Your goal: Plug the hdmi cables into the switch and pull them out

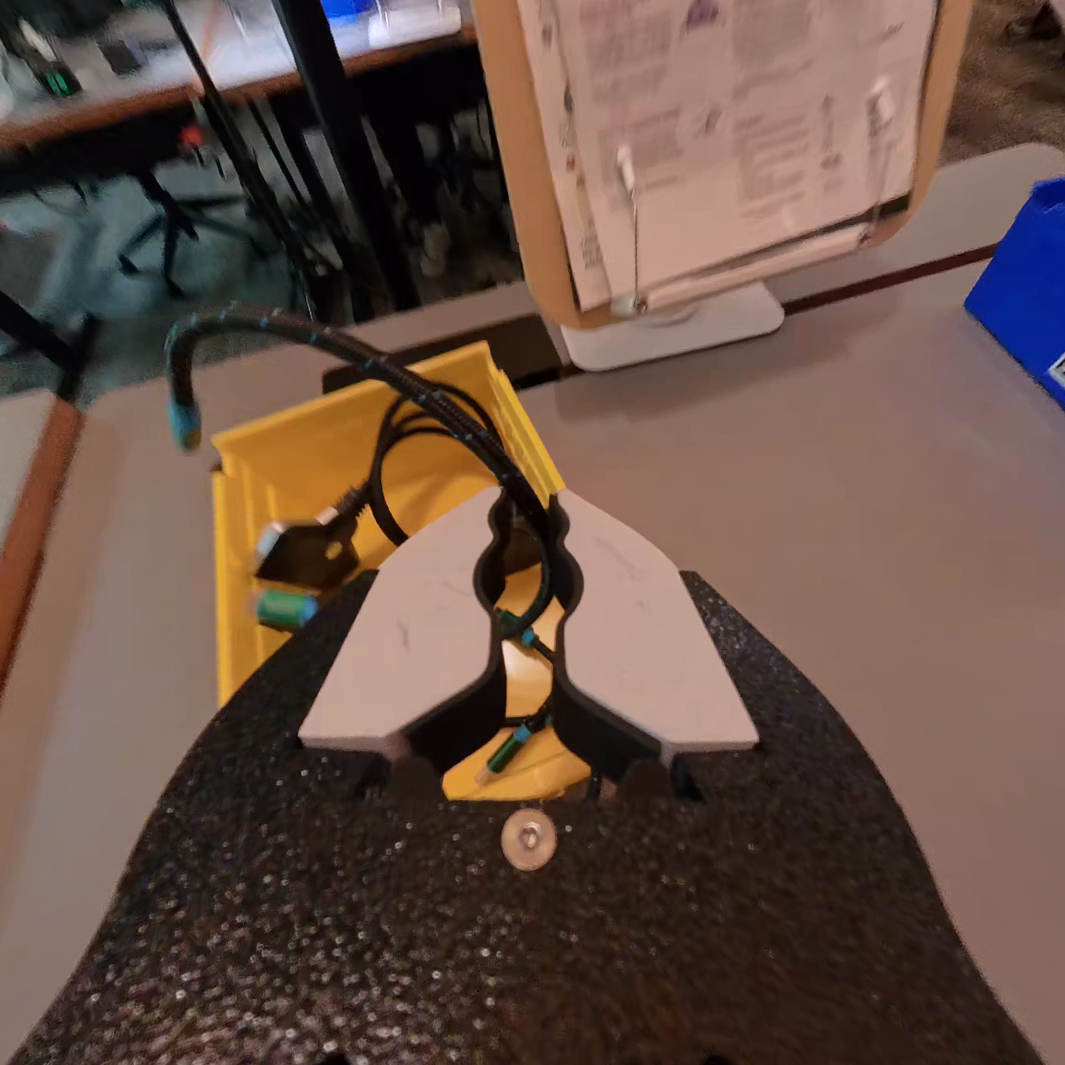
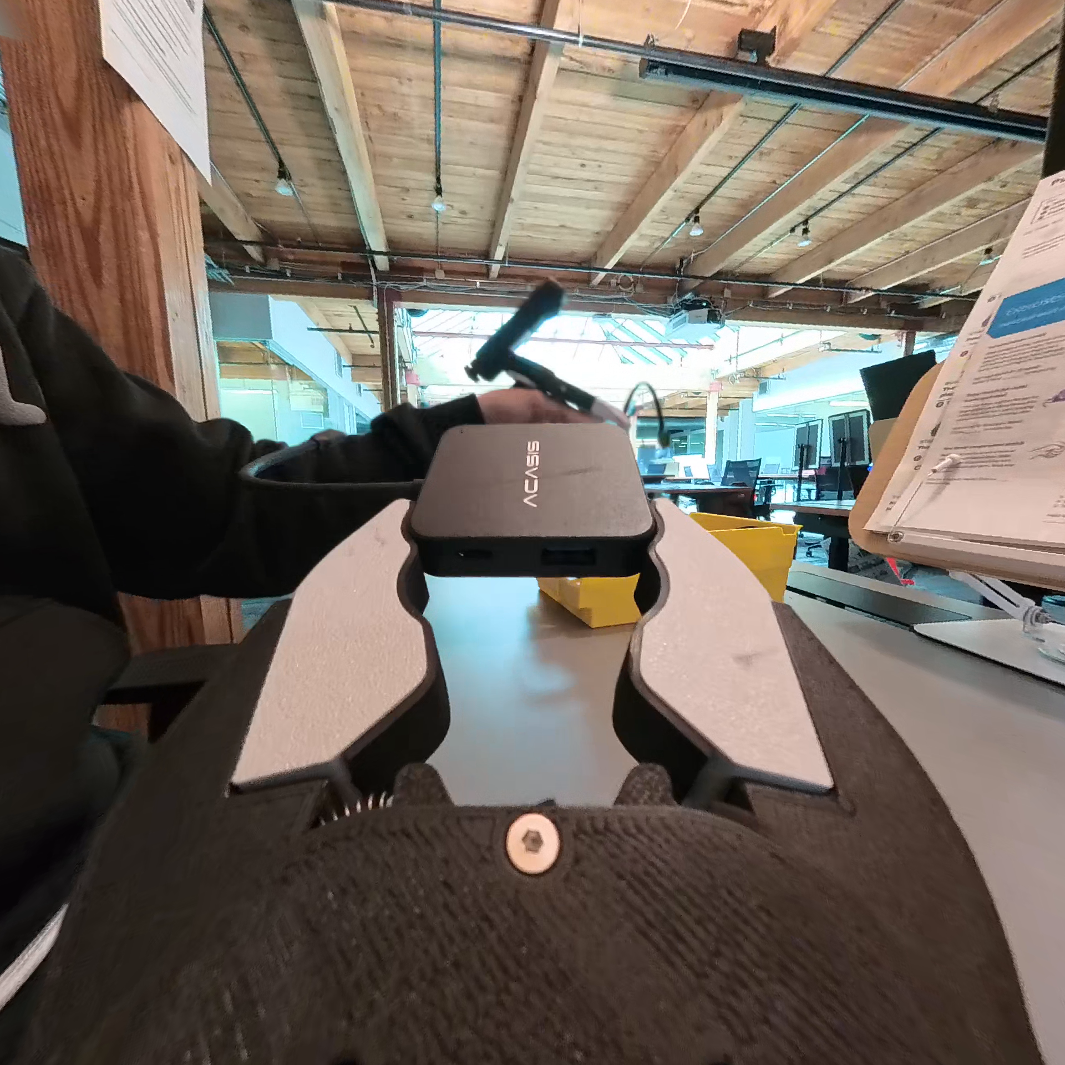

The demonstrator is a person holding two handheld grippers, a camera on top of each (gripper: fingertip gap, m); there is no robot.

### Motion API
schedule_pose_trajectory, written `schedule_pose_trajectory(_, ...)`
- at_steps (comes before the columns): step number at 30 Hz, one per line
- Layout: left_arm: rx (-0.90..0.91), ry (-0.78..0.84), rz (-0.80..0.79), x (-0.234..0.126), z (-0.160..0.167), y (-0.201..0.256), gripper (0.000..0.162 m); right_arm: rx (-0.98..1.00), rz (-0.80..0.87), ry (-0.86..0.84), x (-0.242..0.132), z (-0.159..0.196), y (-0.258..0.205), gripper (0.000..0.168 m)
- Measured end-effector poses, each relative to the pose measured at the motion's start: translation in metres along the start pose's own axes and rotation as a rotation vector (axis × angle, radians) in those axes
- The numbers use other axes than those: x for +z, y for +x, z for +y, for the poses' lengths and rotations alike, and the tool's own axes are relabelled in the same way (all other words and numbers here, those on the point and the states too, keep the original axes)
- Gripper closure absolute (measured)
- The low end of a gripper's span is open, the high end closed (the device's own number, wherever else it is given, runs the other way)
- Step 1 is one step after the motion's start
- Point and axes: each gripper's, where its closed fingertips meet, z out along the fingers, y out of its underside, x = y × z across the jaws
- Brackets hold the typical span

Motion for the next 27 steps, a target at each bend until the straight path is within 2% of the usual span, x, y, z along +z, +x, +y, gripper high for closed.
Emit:
schedule_pose_trajectory(2,0.018,0.089,0.065,-0.023,-0.026,0.01,0.154,-0.018,0.024,-0.018,0.0,0.003,0.003,0.096)
schedule_pose_trajectory(4,-0.004,0.188,0.224,-0.048,-0.052,0.036,0.156,-0.026,0.023,-0.029,0.0,0.004,0.002,0.096)
schedule_pose_trajectory(6,-0.047,0.273,0.432,-0.076,-0.073,0.07,0.156,-0.028,0.02,-0.029,0.0,0.004,0.001,0.096)
schedule_pose_trajectory(9,-0.167,0.332,0.816,-0.113,-0.085,0.126,0.156,-0.022,0.031,-0.001,-0.003,-0.002,0.001,0.096)
schedule_pose_trajectory(12,-0.277,0.294,1.177,-0.135,-0.063,0.177,0.156,-0.042,0.071,0.008,-0.012,-0.008,0.001,0.096)
schedule_pose_trajectory(16,-0.397,0.178,1.445,-0.133,0.002,0.222,0.155,-0.059,0.129,-0.016,-0.028,-0.005,-0.005,0.096)
schedule_pose_trajectory(18,-0.404,0.136,1.519,-0.131,0.035,0.237,0.154,-0.046,0.125,0.039,-0.035,-0.008,-0.014,0.096)
schedule_pose_trajectory(20,-0.412,0.112,1.539,-0.125,0.062,0.245,0.154,-0.056,0.096,-0.001,-0.038,-0.007,-0.018,0.096)
schedule_pose_trajectory(24,-0.557,0.168,1.524,-0.116,0.079,0.24,0.154,-0.065,0.087,-0.023,-0.045,-0.008,-0.012,0.096)
schedule_pose_trajectory(27,-0.575,0.21,1.409,-0.107,0.093,0.233,0.156,-0.073,0.074,-0.037,-0.043,-0.006,-0.014,0.096)
